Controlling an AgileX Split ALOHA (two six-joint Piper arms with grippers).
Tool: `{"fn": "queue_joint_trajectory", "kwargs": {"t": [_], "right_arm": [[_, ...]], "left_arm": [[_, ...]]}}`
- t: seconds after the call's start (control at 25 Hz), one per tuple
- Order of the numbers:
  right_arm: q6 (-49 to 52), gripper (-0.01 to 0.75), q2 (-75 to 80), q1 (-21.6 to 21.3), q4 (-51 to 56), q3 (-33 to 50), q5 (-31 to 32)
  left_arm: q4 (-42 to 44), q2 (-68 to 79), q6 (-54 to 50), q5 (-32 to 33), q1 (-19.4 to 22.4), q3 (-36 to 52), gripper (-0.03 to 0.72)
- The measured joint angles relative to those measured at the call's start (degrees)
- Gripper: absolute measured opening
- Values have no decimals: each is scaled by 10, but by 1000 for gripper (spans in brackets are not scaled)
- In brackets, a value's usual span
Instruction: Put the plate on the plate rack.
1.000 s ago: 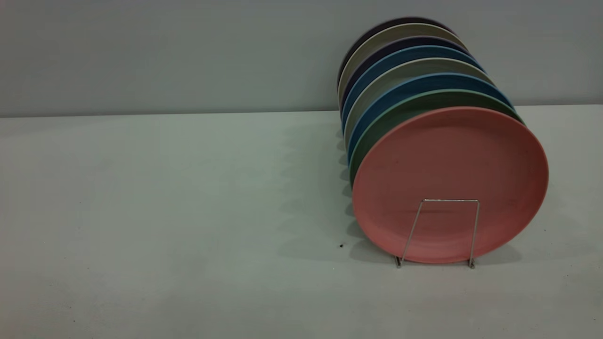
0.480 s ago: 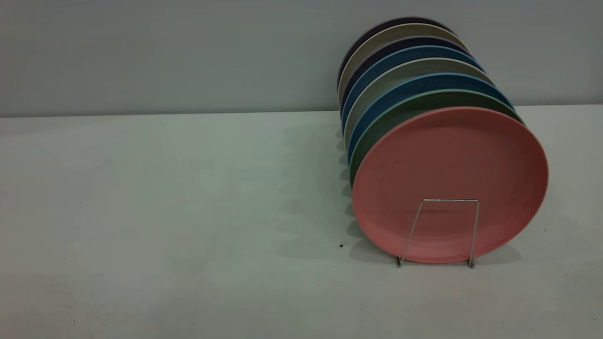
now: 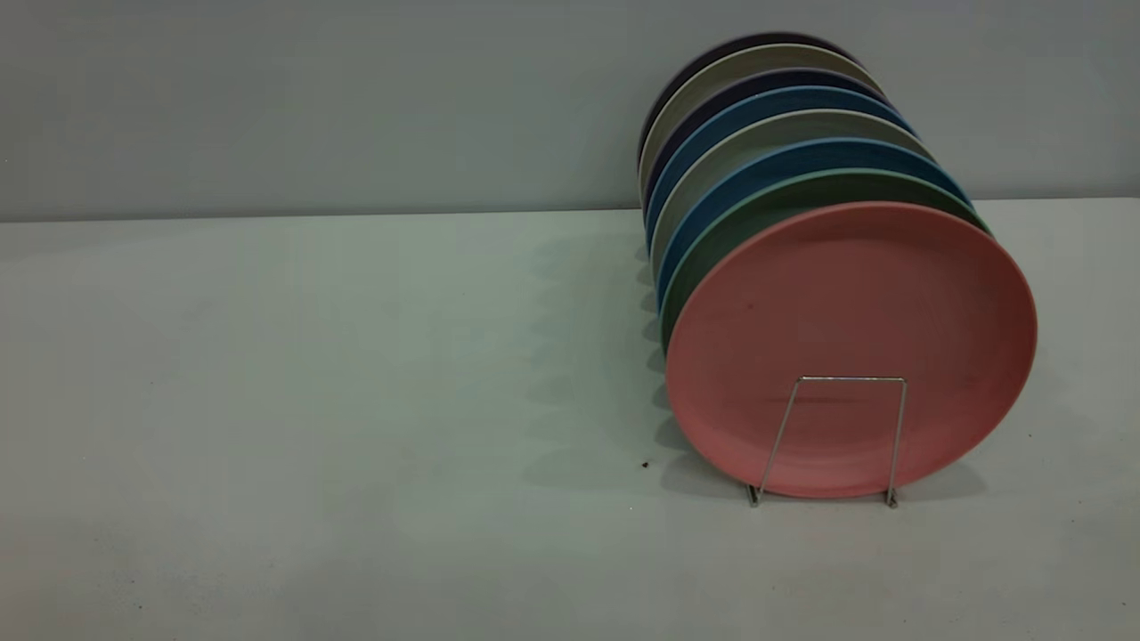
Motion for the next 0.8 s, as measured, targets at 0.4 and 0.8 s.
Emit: {"fn": "queue_joint_trajectory", "kwargs": {"t": [0.4,0.8], "right_arm": [[0,243,-1,-3,1,0,0],[0,243,-1,-3,1,0,0]], "left_arm": [[0,0,0,0,-9,0,427],[0,0,0,0,-39,0,427]]}}
